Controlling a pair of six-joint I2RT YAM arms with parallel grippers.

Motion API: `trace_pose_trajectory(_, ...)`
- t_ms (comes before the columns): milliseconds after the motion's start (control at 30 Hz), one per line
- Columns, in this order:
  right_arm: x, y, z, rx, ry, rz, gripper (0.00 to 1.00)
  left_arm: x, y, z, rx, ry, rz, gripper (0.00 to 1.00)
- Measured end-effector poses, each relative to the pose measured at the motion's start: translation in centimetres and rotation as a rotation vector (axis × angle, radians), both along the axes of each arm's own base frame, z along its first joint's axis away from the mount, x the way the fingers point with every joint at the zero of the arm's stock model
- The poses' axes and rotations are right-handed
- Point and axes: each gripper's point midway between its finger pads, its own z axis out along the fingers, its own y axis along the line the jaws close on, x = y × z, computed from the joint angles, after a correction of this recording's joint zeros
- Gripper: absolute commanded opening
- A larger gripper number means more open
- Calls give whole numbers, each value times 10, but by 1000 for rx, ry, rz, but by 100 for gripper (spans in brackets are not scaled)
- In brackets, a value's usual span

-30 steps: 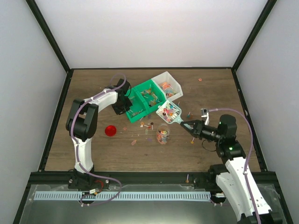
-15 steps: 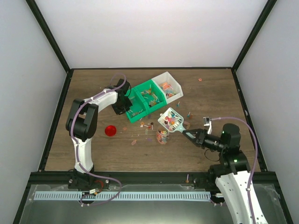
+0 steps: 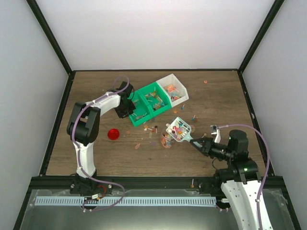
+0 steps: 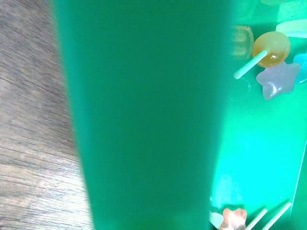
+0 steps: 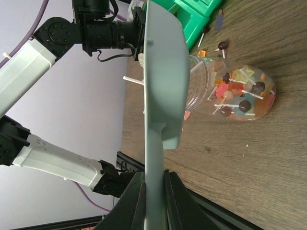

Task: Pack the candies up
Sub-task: Place the fake candies in the packing bottle.

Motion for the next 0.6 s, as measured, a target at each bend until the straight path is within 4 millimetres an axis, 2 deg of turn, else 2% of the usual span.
trace_pose_trajectory(333,-3,-7,3,-96,-7,-4,1,-1,-1,0,-6,-3,-3,4)
trace_pose_trajectory(600,-6,-11,-6,-155,18,4,1,-1,-1,0,-8,-4,-3,4)
